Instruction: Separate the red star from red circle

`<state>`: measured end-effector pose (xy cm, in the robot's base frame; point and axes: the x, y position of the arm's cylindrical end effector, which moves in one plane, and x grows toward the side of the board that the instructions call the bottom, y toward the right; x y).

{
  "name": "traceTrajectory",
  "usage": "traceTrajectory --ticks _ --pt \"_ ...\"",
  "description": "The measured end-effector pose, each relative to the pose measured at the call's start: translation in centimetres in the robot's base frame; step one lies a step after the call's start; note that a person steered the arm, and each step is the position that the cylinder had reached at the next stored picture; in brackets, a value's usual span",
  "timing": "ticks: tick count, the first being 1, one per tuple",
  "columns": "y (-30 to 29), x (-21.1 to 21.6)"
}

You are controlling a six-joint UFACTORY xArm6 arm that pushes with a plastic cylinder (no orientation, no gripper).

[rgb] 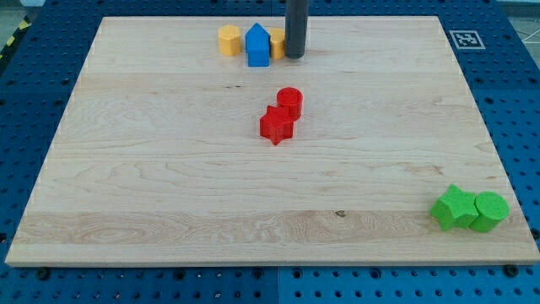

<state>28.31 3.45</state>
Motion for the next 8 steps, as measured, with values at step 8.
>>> traceTrajectory --ticks 8 --pt "2.7 15.0"
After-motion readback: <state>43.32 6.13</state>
